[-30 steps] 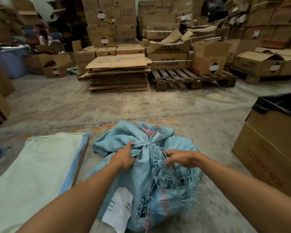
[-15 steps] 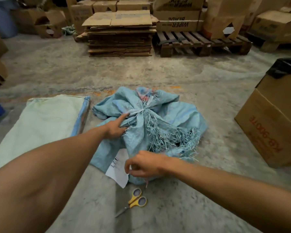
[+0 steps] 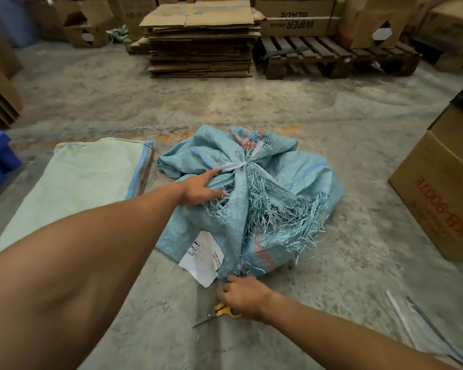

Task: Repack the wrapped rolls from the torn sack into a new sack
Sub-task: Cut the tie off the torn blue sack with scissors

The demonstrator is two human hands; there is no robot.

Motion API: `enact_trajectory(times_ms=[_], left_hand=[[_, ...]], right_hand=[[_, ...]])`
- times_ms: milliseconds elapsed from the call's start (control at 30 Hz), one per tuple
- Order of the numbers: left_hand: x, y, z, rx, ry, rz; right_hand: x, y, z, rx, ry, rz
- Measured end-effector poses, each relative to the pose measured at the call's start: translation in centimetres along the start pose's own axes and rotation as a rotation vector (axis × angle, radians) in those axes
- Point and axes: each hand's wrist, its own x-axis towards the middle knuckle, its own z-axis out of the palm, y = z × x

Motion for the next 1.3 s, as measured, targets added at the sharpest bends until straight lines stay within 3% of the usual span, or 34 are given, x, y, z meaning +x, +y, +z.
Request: enact_trajectory(times_ms=[200, 300, 400, 533, 733, 1067, 1300], left_hand=[[-0.5, 1.1, -0.9, -0.064, 0.050, -0.022], [-0.5, 1.7, -1.3, -0.077, 0.143, 0.031], [0.0, 2.1, -1.6, -0.083, 0.255, 0.083], [0.9, 3.1, -1.9, -0.141, 0.412, 0.157], [2.1, 4.6, -1.5, 0.015, 0.400, 0.195], [3.3, 7.5, 0.7, 0.565, 0.569, 0.170], [3.3, 7.9, 1.9, 0.630, 0.493, 0.188]], right_hand=[[-0.7, 1.0, -2.9, 0.191, -0.117, 0.086], [-1.3, 3.1, -5.3, 0.521, -0.115, 0.085], [-2.5, 6.1, -9.6, 0.921, -0.269, 0.108], [-5.7, 12.3, -16.9, 1.108, -0.362, 0.213], [-9.1, 17.0, -21.7, 1.269, -0.085, 0.298], [-6.6, 15.8, -17.5, 1.539, 0.468, 0.420], [-5.5, 15.2, -17.6, 1.567, 0.488, 0.475]])
